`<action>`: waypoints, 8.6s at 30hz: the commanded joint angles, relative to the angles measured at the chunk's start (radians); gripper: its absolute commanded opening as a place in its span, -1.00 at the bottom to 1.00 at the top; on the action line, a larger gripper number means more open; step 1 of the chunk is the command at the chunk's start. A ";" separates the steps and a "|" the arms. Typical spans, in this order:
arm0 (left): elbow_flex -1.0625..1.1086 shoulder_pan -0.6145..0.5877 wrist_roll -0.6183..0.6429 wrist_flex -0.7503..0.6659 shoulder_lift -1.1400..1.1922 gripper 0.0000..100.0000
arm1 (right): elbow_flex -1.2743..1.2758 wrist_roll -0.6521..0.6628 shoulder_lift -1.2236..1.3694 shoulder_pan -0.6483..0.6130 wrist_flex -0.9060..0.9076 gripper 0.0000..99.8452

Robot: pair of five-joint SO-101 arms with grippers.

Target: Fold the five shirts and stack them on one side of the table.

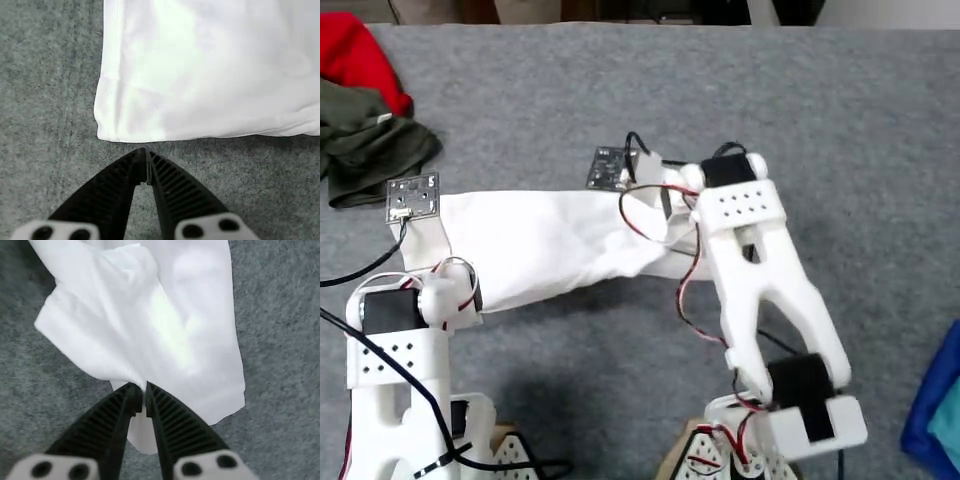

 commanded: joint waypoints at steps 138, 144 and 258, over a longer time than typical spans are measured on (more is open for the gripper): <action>0.018 -0.009 -0.023 0.003 -0.018 -0.96 | -0.090 -0.103 0.188 -0.268 -0.103 -0.99; 0.018 -0.009 -0.026 0.003 -0.018 -0.96 | -0.133 -0.091 0.194 -0.266 -0.104 -0.99; -1.639 -0.112 -0.071 0.404 1.593 -0.96 | 0.596 -0.163 -1.035 0.389 -0.123 -0.98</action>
